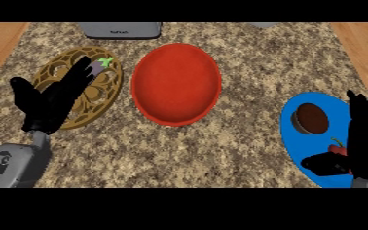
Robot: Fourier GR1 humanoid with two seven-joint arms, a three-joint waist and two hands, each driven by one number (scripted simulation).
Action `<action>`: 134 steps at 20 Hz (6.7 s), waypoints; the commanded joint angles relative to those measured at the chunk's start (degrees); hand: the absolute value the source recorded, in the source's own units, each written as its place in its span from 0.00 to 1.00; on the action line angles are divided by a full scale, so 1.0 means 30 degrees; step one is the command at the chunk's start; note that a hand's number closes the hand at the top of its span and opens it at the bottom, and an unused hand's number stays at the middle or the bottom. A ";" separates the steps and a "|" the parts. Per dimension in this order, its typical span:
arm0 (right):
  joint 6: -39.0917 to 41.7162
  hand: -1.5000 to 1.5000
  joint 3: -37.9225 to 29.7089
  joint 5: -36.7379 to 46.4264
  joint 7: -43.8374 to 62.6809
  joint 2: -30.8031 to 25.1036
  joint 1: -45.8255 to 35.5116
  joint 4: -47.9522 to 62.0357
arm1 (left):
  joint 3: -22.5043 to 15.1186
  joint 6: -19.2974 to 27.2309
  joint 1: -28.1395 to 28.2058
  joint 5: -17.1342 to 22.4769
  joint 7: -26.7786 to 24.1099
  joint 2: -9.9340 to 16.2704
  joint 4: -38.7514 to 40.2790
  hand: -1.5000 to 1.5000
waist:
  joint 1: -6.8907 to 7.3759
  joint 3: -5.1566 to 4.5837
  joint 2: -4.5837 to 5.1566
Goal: Pick the bell pepper from the plate and place it in the bowl
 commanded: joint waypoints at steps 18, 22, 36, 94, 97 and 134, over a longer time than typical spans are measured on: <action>0.3480 0.00 -0.2520 0.1992 0.0873 0.2241 -0.1422 0.2895 | 0.1839 -0.2222 0.0565 -0.0284 -0.0675 -0.0099 0.0873 0.50 | -0.0147 0.0018 0.0006; 0.3505 0.00 -0.3288 0.1977 0.0209 0.2745 -0.0290 0.2468 | 0.1574 -0.1266 0.1007 -0.0931 0.0775 -0.0600 -0.1238 0.50 | -0.0177 0.0030 -0.0046; 0.0959 0.00 -0.5393 0.3112 -0.3333 0.2903 -0.0459 0.7817 | 0.2522 -0.2244 0.1520 -0.2010 0.0207 -0.1868 -0.0973 0.50 | -0.0122 0.0033 -0.0010; 0.5238 1.00 1.1820 1.0095 -0.3518 0.5648 0.7545 -0.8648 | 0.4904 -0.3766 0.0171 -0.4483 0.1843 -0.3943 -0.1151 0.50 | -0.0316 0.0003 -0.0101; 0.8215 1.00 1.3005 1.0766 -0.1244 0.6782 0.4320 -0.9320 | 0.4796 -0.3850 -0.0419 -0.4459 0.2401 -0.3932 -0.0758 0.50 | -0.0204 -0.0019 -0.0029; -0.0008 1.00 0.7073 0.5315 0.1040 0.6770 -0.6097 -0.0530 | 0.4120 -0.4732 -0.0946 -0.4603 0.1338 -0.4347 -0.0408 0.50 | 0.1731 -0.0049 0.0753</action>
